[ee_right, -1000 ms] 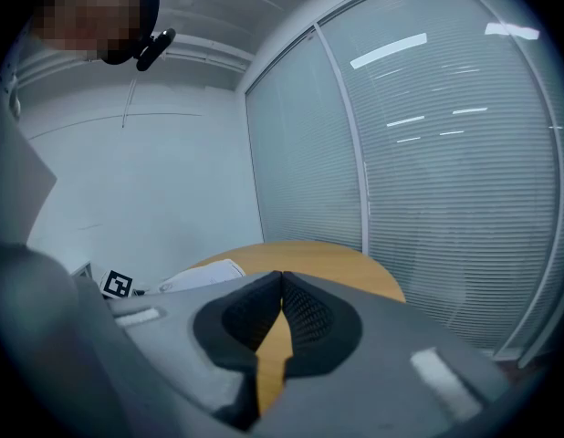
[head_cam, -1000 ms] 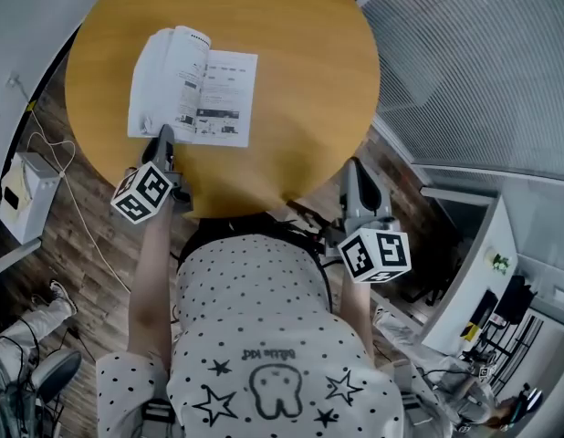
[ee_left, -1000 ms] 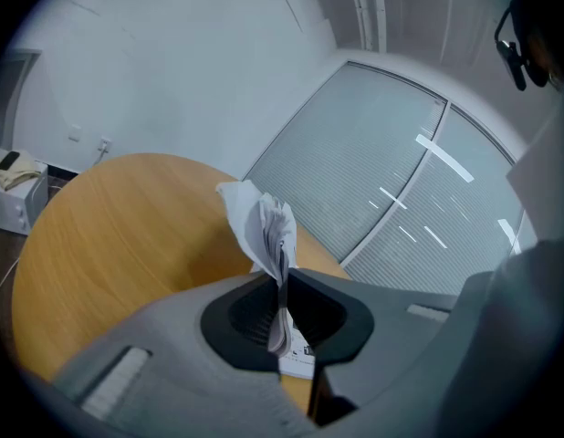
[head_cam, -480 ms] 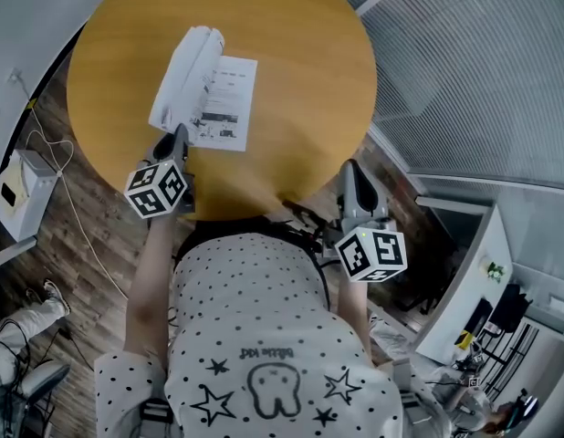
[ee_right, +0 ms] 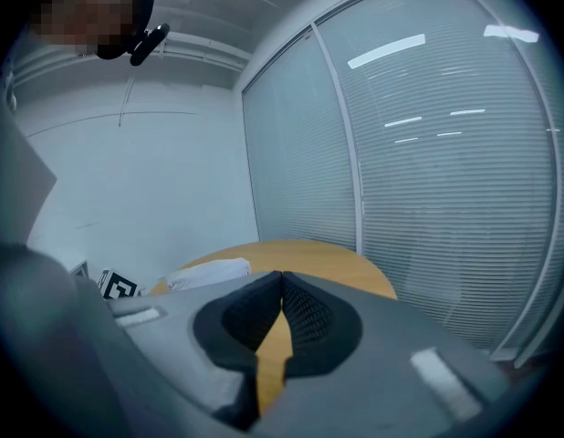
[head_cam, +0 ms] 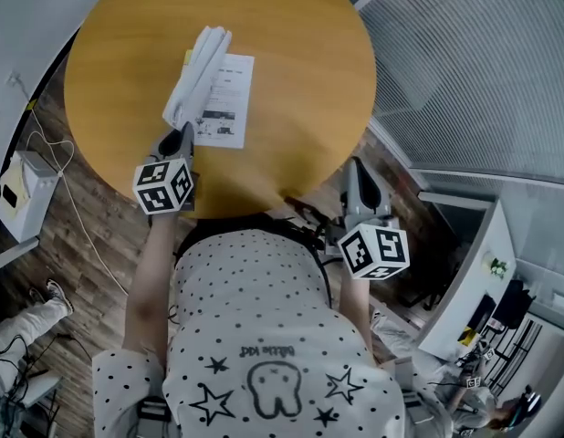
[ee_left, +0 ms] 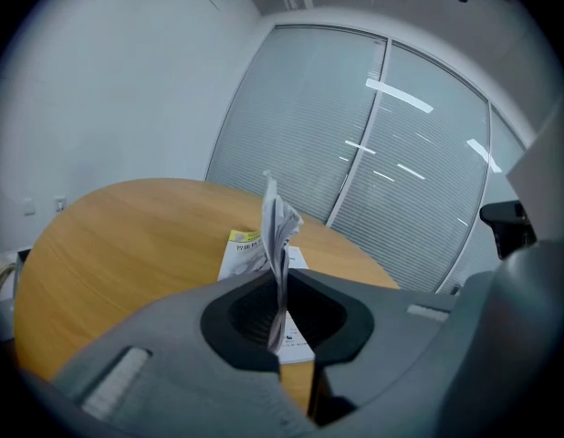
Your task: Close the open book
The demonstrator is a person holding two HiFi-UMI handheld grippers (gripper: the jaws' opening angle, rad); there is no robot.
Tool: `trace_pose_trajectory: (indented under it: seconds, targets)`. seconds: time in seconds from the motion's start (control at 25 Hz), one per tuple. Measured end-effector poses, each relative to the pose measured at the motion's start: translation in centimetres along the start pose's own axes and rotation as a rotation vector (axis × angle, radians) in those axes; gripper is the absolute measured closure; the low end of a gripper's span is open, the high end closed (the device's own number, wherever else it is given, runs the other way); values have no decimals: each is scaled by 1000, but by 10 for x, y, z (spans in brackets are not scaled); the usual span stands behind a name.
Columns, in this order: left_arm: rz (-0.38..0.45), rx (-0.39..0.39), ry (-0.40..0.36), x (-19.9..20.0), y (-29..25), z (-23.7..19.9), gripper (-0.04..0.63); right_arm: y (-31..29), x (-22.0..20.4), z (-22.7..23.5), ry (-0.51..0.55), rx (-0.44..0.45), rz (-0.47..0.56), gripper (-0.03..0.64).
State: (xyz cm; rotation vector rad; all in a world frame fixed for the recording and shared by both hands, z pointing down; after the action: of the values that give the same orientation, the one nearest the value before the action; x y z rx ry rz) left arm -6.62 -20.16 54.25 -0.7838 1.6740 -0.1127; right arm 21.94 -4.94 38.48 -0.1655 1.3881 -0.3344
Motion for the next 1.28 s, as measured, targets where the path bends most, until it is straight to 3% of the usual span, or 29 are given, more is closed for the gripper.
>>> trace_pose_trajectory:
  seconds: [0.32, 1.28]
  targets:
    - [-27, -19, -79, -8, -6, 11, 565, -3, -6, -3, -1, -1, -10, 614]
    - [-201, -138, -493, -41, -27, 49, 563, 15, -18, 4, -53, -105, -5, 614]
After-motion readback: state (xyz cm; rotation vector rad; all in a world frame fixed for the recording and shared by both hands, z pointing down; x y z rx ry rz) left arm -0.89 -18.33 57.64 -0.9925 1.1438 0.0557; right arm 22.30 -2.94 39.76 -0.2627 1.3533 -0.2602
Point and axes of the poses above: the fingertips, and each gripper's own axes: y backward along the fingers, z to its right, x out of its top, the point moved 2 cm from there along y, backward along the fingers, and after that the axes turned 8 degrees about x, right-handed, at the moved point
